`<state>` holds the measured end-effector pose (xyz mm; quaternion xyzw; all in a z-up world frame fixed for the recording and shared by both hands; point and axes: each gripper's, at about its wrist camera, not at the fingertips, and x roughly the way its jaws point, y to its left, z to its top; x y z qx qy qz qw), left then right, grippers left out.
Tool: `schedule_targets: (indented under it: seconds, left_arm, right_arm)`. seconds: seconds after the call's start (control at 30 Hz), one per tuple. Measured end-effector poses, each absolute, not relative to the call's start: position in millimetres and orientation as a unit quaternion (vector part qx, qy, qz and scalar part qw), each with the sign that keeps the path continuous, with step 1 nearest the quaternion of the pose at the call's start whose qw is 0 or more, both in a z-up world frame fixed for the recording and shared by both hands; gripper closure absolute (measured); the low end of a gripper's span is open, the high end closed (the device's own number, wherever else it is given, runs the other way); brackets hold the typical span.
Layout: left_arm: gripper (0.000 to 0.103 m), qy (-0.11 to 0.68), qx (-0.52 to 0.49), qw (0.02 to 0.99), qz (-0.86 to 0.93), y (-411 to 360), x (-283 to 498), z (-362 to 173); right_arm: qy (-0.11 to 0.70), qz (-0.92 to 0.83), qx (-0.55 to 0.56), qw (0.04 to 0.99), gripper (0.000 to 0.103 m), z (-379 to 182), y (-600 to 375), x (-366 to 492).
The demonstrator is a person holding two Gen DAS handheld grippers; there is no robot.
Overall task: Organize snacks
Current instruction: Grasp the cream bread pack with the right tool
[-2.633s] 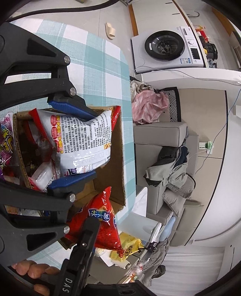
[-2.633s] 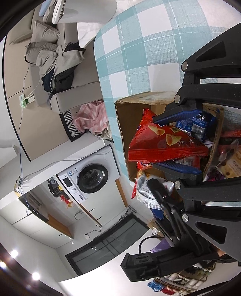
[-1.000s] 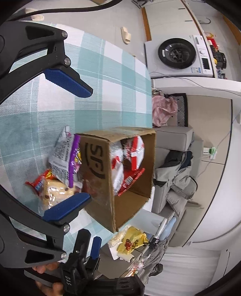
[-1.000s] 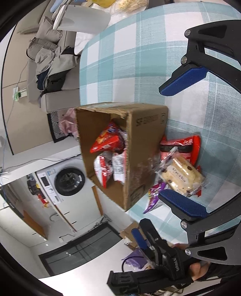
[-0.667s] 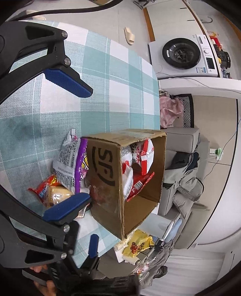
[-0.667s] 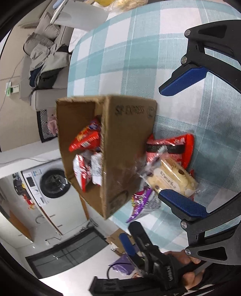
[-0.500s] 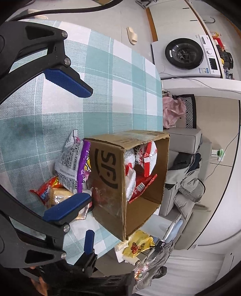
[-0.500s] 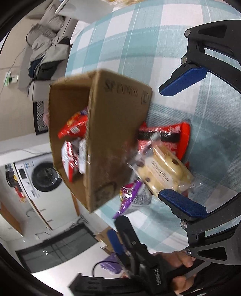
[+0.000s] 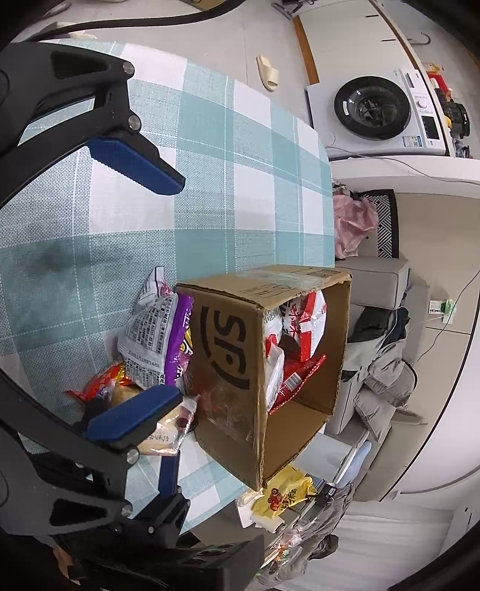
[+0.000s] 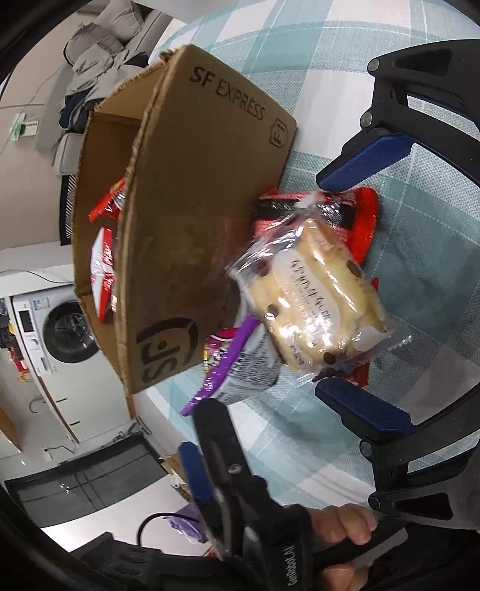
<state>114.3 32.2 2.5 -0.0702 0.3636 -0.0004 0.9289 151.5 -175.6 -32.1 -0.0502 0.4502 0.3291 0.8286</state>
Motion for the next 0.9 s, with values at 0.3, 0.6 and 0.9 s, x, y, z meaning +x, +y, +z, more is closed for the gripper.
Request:
schedule_targets:
  seconds: [0.3, 0.6, 0.9]
  left_arm:
    - [0.001, 0.373, -0.068, 0.925, 0.001, 31.9, 119.6, -6.6]
    - [0.001, 0.380, -0.066, 0.923, -0.002, 31.2, 122.7, -11.4]
    - [0.001, 0.386, -0.060, 0.921, -0.004, 28.0, 124.6, -15.8]
  right_arm:
    - [0.444, 0.312, -0.047, 0.839, 0.000, -29.8, -183.4, 164.7]
    - [0.444, 0.316, -0.056, 0.837, 0.001, -30.6, -184.5, 169.1]
    - [0.444, 0.330, -0.067, 0.830, 0.016, -26.9, -188.9, 162.0]
